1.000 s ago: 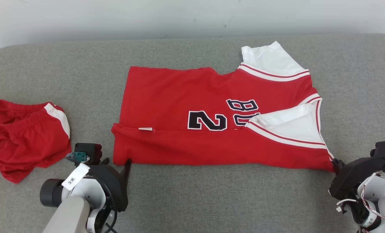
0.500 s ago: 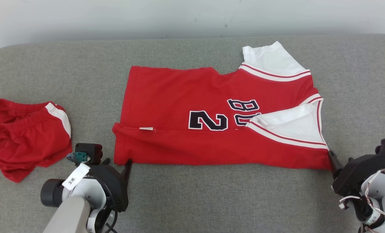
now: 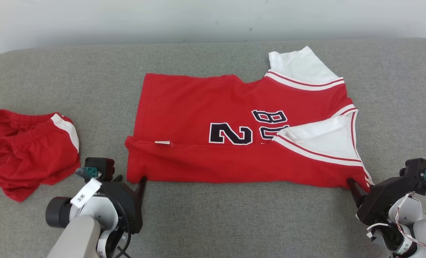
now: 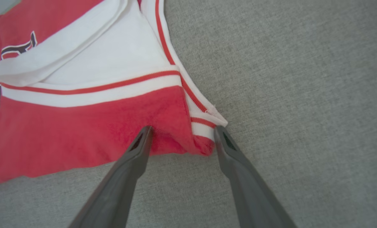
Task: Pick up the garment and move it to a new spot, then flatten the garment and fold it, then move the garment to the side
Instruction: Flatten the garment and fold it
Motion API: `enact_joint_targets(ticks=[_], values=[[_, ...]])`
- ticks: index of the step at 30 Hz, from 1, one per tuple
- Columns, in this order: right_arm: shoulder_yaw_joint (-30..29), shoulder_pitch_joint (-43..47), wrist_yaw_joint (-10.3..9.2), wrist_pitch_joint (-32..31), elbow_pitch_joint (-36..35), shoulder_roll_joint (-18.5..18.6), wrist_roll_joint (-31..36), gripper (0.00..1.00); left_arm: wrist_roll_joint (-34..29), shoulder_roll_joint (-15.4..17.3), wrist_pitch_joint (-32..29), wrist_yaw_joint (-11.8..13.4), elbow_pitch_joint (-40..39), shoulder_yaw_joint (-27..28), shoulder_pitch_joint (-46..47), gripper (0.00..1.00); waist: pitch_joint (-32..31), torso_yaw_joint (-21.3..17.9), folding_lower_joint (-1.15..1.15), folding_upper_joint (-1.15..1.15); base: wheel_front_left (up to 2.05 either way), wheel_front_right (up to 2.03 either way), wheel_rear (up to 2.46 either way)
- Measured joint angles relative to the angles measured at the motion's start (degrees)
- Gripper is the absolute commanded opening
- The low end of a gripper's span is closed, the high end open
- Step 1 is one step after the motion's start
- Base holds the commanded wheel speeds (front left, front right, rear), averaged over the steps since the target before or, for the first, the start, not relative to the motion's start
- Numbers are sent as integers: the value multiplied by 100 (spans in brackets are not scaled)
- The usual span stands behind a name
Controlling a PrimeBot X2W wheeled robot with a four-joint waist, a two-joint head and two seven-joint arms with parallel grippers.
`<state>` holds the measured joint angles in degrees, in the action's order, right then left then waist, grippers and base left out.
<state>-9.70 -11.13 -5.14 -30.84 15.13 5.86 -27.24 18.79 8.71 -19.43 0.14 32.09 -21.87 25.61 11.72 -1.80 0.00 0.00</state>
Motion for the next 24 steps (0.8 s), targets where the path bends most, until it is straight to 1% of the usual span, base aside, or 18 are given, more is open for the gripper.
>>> enact_joint_targets(ticks=[12, 14, 15, 17, 24], values=[[-121, -27, -92, -48, 5, 125, 98, 100, 52, -79, -36, -26, 15, -33, 154, 100, 94, 50, 0, 0, 0, 0, 0], [-145, -27, -93, -48, 5, 153, 100, 100, 57, -79, -33, -65, 25, -22, 172, 100, 93, 47, 1, 0, 0, 0, 0], [-145, -27, -93, -48, 5, 153, 109, 100, 67, -79, -21, -67, 35, -19, 172, 81, 92, 42, 1, 0, 0, 0, 0], [-131, -35, -99, -51, 13, 143, 115, 100, 87, -70, -20, -93, 56, -11, 171, 0, 84, 25, 1, 0, 0, 0, 0], [-135, -28, -100, -92, -5, 130, 116, 100, 96, -126, -21, -124, 89, -48, 170, 0, 53, -9, 1, 0, 0, 0, 0]])
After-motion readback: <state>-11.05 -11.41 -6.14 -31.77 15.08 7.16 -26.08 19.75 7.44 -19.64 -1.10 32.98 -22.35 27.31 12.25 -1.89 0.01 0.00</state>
